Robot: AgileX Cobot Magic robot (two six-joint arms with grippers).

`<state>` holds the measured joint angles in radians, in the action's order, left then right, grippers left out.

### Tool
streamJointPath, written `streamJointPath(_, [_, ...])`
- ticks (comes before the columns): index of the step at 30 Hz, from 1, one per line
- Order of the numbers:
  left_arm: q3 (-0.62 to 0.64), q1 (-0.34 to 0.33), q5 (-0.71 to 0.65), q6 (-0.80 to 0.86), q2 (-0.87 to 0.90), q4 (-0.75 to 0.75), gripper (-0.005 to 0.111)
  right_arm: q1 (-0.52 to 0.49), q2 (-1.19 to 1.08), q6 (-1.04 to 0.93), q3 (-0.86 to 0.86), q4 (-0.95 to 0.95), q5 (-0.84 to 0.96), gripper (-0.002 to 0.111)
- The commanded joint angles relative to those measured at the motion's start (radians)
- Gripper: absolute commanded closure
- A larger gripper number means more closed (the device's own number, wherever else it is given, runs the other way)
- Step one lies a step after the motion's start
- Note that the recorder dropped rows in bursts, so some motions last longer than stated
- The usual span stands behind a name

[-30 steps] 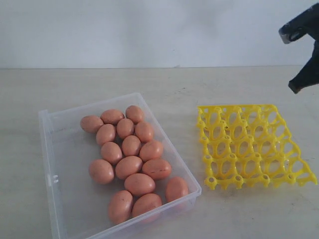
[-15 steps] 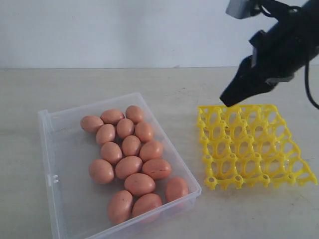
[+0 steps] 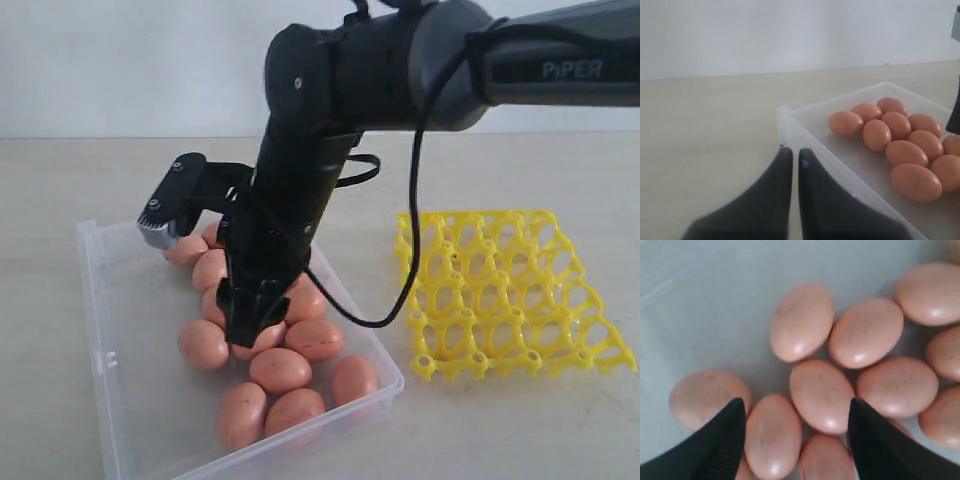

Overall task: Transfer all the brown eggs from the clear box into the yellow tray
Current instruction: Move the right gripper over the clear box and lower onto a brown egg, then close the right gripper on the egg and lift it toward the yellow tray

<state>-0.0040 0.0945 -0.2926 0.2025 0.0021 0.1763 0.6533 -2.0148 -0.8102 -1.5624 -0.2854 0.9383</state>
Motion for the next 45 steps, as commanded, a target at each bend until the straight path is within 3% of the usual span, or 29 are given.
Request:
streamJointPath(1, [0.004, 0.006, 0.009, 0.001, -0.002, -0.002, 0.103, 0.054, -0.009, 0.034, -0.007, 0.003, -0.160, 0.053])
streamJointPath(6, [0.004, 0.006, 0.009, 0.001, -0.002, -0.002, 0.103, 0.104, -0.022, 0.101, -0.007, 0.003, -0.304, 0.053])
streamJointPath(13, [0.004, 0.006, 0.009, 0.001, -0.002, -0.002, 0.103, 0.113, -0.088, 0.328, -0.007, 0.026, -0.305, 0.055])
streamJointPath(29, [0.004, 0.006, 0.009, 0.001, -0.002, -0.002, 0.103, 0.113, -0.180, 0.487, -0.007, 0.209, -0.341, 0.055])
streamJointPath(31, [0.004, 0.006, 0.009, 0.001, -0.002, -0.002, 0.103, 0.113, -0.181, 0.487, -0.007, 0.209, -0.341, 0.065])
streamJointPath(33, [0.004, 0.006, 0.009, 0.001, -0.002, -0.002, 0.103, 0.113, -0.181, 0.487, -0.007, 0.209, -0.337, 0.095])
streamJointPath(35, [0.004, 0.006, 0.009, 0.001, -0.002, -0.002, 0.103, 0.113, -0.181, 0.487, -0.007, 0.205, -0.332, 0.108])
streamJointPath(39, [0.004, 0.006, 0.009, 0.001, -0.002, -0.002, 0.103, 0.113, -0.138, 0.491, -0.007, 0.165, -0.320, 0.108])
streamJointPath(45, [0.004, 0.006, 0.009, 0.001, -0.002, -0.002, 0.103, 0.113, 0.008, 0.496, -0.002, -0.037, -0.491, 0.108])
